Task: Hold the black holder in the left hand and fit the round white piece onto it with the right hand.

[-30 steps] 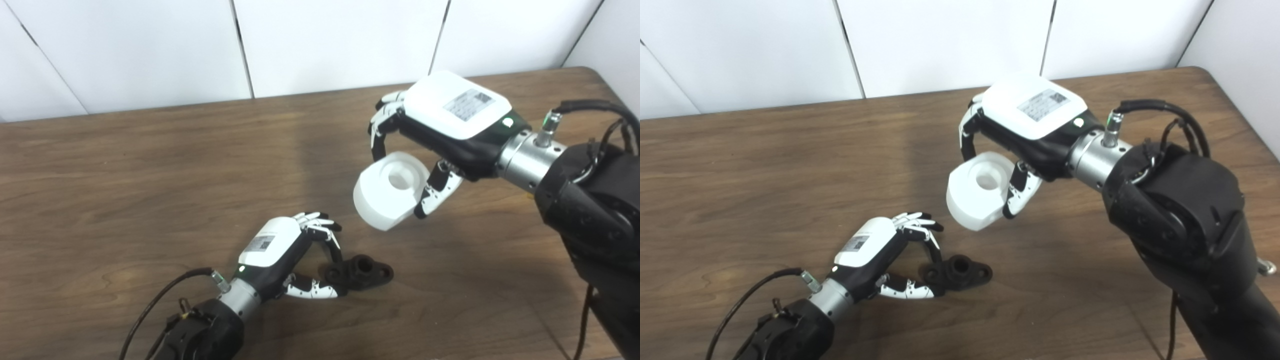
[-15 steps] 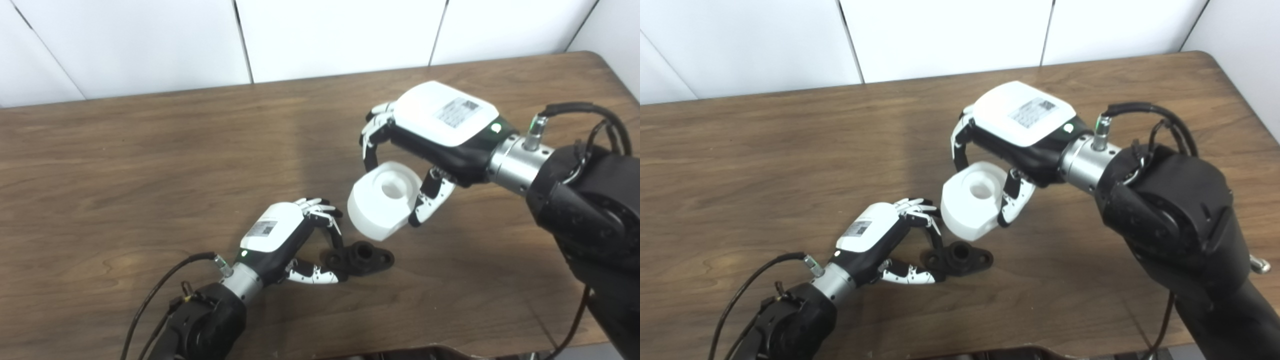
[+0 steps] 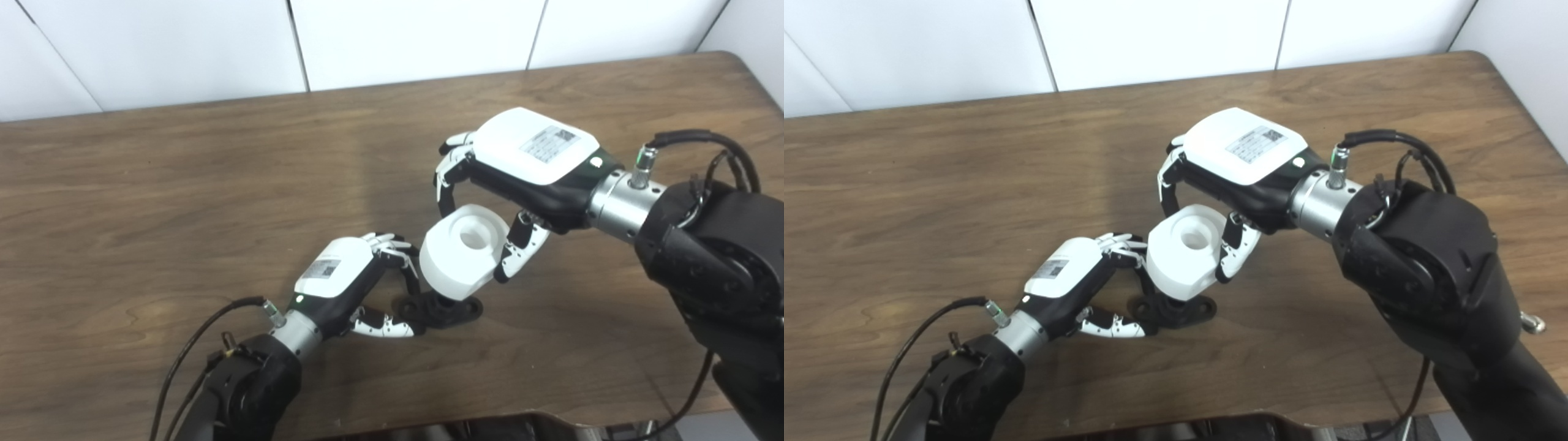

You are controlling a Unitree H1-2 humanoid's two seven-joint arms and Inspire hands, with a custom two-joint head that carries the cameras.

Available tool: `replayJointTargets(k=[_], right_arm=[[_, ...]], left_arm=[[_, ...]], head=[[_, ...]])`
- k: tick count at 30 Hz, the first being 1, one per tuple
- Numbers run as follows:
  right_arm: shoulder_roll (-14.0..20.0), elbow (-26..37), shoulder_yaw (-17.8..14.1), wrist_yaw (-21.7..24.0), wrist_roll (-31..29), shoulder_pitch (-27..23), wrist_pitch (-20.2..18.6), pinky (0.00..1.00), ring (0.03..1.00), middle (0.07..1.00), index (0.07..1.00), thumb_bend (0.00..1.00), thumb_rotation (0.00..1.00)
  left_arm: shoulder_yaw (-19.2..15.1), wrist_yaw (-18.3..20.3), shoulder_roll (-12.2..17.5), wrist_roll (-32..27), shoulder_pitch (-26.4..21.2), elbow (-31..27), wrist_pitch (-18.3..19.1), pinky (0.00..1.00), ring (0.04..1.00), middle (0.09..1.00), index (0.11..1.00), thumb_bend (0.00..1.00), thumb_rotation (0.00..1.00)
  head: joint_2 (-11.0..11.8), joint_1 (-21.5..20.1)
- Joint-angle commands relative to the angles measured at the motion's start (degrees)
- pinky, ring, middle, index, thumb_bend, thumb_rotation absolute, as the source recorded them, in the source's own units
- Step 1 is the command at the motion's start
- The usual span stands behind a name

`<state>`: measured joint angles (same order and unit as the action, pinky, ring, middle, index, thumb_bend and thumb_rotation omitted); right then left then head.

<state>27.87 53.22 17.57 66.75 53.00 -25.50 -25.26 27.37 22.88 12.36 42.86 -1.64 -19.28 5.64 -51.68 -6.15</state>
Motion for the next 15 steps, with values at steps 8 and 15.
replayJointTargets(k=[8, 15], right_arm=[[0.0, 1.1, 0.5, 5.9, 0.2, -0.6, -1.1, 0.75, 0.869, 0.768, 0.482, 0.53, 0.14], [0.5, 1.1, 2.2, 6.0, -0.1, -0.9, -1.4, 0.76, 0.877, 0.769, 0.484, 0.52, 0.14]], left_arm=[[0.3, 2.4, 0.4, 0.0, -0.4, -0.4, 1.4, 0.92, 0.909, 0.828, 0.49, 0.51, 0.05], [0.2, 2.9, 0.3, -0.1, -0.7, -0.6, 1.9, 0.92, 0.912, 0.831, 0.49, 0.51, 0.05]], head=[[-0.7, 0.1], [-0.8, 0.3]])
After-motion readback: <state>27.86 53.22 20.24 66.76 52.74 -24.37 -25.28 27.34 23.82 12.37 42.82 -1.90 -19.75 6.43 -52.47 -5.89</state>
